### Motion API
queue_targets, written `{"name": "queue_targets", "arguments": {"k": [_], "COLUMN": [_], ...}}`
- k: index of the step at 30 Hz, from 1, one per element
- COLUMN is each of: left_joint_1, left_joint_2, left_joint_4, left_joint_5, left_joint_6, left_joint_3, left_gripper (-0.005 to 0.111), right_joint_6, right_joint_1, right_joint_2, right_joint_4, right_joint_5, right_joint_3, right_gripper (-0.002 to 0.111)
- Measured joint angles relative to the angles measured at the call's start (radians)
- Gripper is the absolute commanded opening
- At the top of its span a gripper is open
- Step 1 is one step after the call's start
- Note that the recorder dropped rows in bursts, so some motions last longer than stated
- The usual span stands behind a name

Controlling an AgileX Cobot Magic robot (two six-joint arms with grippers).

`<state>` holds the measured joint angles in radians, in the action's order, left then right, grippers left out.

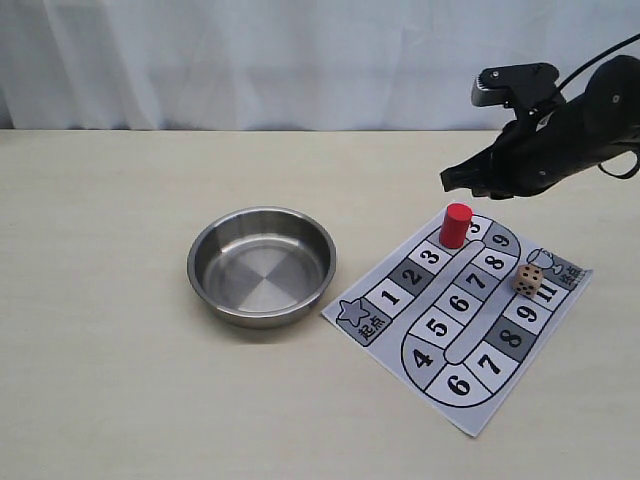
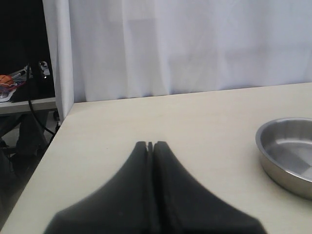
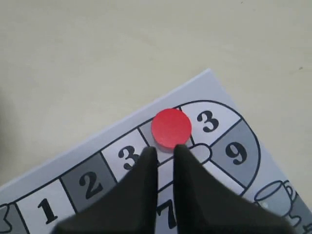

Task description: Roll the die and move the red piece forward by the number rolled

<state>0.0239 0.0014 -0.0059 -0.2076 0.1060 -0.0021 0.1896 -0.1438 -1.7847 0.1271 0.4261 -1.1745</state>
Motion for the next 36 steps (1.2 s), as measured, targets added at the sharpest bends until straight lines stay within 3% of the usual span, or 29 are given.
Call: {"name": "queue_targets", "arguments": {"k": [8, 22, 28, 36], "left_joint_1": [0.000, 0.000, 0.000, 0.000], "left_joint_2": [0.000, 0.000, 0.000, 0.000], "left_joint_4": [0.000, 0.000, 0.000, 0.000], "left_joint_5": [0.000, 0.000, 0.000, 0.000], "left_joint_6": [0.000, 0.000, 0.000, 0.000], "left_joint_3": [0.000, 0.000, 0.000, 0.000], "left_gripper": [0.000, 0.000, 0.000, 0.000], "right_joint_6": [-0.020, -0.023, -0.023, -0.006], "right_joint_1": [0.048, 0.224, 0.245, 0.245], "right_joint_2": [0.002, 0.012, 0.019, 0.349], "right_joint_4": [-0.017, -0.046, -0.054, -0.058], "right_joint_5": [0.056, 0.114, 0.130, 0.266], "right_joint_3": [0.000, 0.000, 0.000, 0.000], "right_gripper": [0.004, 0.004, 0.004, 0.004]}}
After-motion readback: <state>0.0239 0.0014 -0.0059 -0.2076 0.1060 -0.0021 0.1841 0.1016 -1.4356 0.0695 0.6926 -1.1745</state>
